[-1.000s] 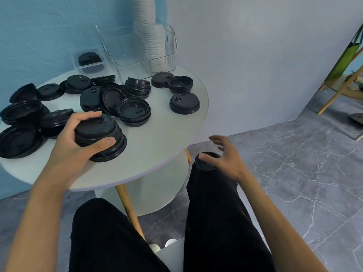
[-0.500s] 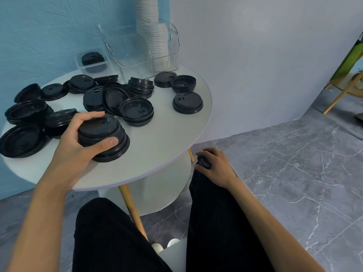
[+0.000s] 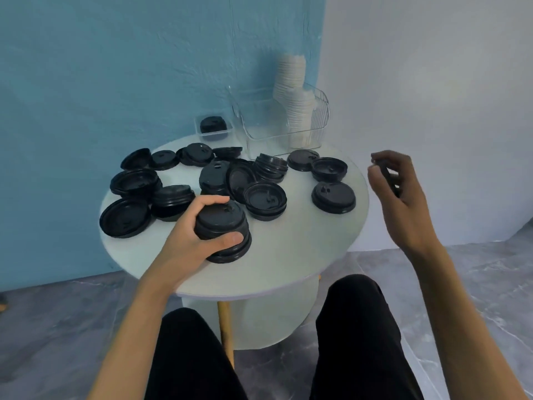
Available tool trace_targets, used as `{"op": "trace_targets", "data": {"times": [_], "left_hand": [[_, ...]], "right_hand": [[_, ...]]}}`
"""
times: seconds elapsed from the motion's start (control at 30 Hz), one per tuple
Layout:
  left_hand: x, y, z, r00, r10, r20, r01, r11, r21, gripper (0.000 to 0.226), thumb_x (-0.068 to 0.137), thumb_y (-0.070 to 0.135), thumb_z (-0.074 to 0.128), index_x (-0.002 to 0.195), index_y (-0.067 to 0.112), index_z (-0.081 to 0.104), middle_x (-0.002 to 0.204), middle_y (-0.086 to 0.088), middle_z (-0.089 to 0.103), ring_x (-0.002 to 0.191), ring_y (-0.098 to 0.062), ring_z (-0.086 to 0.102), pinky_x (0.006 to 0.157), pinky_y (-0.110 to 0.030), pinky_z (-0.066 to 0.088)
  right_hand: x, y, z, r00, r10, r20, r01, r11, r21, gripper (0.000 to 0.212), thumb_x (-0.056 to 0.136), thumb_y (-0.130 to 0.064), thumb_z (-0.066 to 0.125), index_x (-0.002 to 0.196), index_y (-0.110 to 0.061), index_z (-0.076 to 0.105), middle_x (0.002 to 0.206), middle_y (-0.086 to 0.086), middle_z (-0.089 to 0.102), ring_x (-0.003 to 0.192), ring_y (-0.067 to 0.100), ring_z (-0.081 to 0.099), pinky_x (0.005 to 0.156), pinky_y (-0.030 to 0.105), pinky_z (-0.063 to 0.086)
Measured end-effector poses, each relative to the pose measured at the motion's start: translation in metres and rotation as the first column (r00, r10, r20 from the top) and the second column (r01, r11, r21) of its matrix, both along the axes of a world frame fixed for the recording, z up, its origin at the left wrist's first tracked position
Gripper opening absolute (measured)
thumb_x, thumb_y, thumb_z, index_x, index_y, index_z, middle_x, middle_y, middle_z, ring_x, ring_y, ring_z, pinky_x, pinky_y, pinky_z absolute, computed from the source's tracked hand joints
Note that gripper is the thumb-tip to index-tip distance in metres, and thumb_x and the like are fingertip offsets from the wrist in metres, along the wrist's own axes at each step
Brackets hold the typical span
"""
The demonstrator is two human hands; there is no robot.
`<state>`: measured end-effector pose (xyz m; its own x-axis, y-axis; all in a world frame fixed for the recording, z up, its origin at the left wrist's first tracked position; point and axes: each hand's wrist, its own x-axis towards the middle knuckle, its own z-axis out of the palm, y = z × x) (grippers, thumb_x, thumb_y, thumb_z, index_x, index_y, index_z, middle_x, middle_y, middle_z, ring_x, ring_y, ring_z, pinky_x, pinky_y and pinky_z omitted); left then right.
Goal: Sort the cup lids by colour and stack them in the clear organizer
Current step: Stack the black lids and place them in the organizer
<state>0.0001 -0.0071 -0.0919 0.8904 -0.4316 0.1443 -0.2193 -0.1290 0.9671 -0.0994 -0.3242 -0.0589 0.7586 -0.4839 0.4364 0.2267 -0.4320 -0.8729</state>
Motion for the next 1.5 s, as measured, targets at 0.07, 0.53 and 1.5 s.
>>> {"op": "trace_targets", "data": {"times": [0.07,0.53,1.5], "left_hand": [[0.0,0.001,0.001,1.0,-0.007,0.004,0.007,1.0,0.01,0.064,0.067,0.023,0.093,0.122,0.038,0.063,0.121,0.007,0.066,0.112,-0.01,0.066,0.093,-0.029,0.056],[0.005,0.005,-0.001,0.999,0.008,0.035,-0.01,0.997,0.076,0.062,0.074,0.024,0.092,0.122,0.044,0.059,0.12,0.014,0.068,0.116,-0.009,0.065,0.103,-0.034,0.052],[0.011,0.005,-0.008,0.997,0.072,-0.016,-0.073,0.997,-0.041,0.1,0.068,0.019,0.095,0.141,0.05,0.033,0.121,0.007,0.07,0.113,-0.011,0.068,0.099,-0.035,0.056]], "right_hand": [[0.016,0.029,0.02,0.988,0.14,0.057,-0.143,0.989,0.046,0.023,0.098,-0.047,0.051,0.117,-0.035,0.056,0.115,-0.002,0.063,0.091,0.014,0.057,0.081,0.029,0.045],[0.082,0.142,0.023,0.735,0.678,0.002,-0.669,0.726,0.158,0.043,0.098,-0.042,0.053,0.141,-0.047,0.05,0.145,-0.005,0.053,0.138,0.021,0.049,0.115,0.058,0.036],[0.089,0.151,-0.026,0.789,0.6,-0.132,-0.593,0.8,0.094,0.055,0.068,-0.035,0.088,0.12,-0.03,0.07,0.121,-0.01,0.067,0.118,0.011,0.064,0.104,0.036,0.052]]}}
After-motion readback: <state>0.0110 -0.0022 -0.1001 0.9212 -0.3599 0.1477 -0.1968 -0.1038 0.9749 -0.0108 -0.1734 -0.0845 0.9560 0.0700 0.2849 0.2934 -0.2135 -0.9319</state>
